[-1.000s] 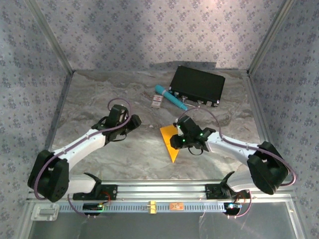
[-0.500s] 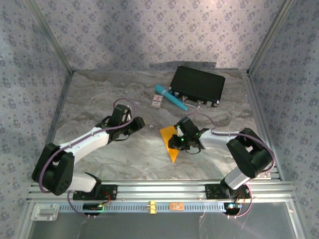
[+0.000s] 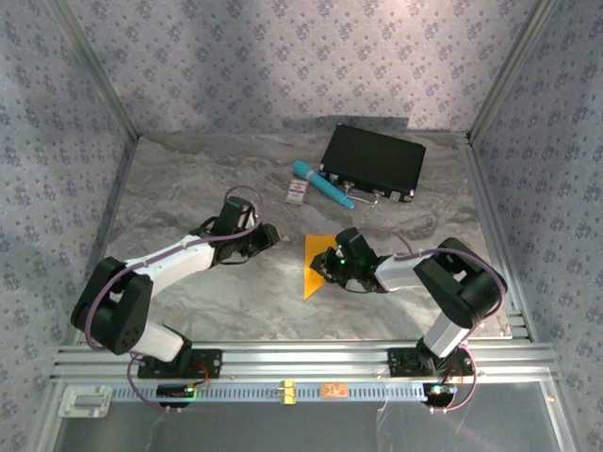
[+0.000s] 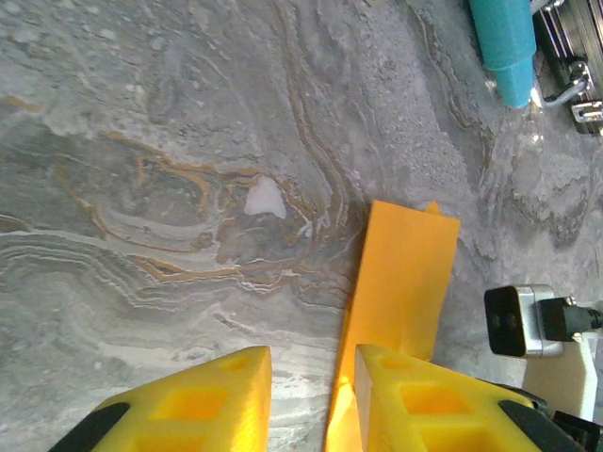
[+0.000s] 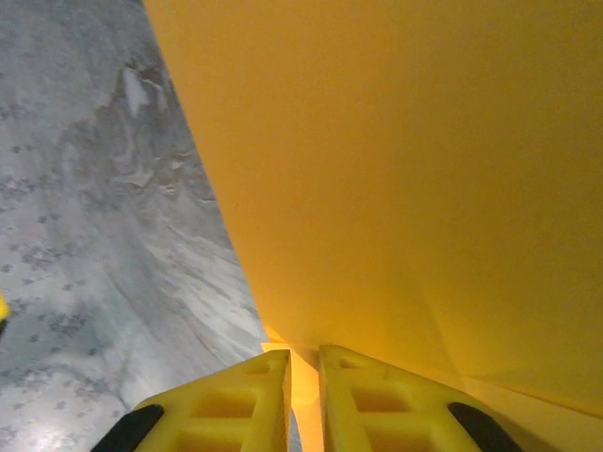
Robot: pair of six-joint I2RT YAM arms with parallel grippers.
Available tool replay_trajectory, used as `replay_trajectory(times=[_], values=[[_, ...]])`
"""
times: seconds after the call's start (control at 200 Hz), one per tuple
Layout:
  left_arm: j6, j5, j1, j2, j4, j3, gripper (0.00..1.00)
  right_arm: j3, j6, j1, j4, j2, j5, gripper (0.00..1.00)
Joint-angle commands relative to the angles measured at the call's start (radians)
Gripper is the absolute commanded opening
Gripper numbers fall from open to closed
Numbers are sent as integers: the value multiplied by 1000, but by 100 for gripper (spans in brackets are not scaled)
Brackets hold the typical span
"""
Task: Fold a paper plane with a square sheet of paper (pick it up from the middle)
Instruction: Turn over the paper at the center of the table, then fold the wing for the fifth time at the center of the table.
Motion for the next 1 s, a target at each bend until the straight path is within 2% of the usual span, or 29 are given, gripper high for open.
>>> replay_trajectory(times=[0.0,0.16,0.355,0.55,0.999], values=[[10,48,-9,20,21,42,27,-6,84,32,0,0,57,18],[26,86,-19,49,25,69,24,-3,-17,5,-146,-172,124,23],[52,193,-54,135,77,135,16,-15,-160,-70,-380,-362,204,22],[84,236,-112,273,49,255,10,-89,-177,-150,-363,-423,149,22],[78,249,-116,448,38,333,8,-120,-226,-182,-333,-435,92,28]])
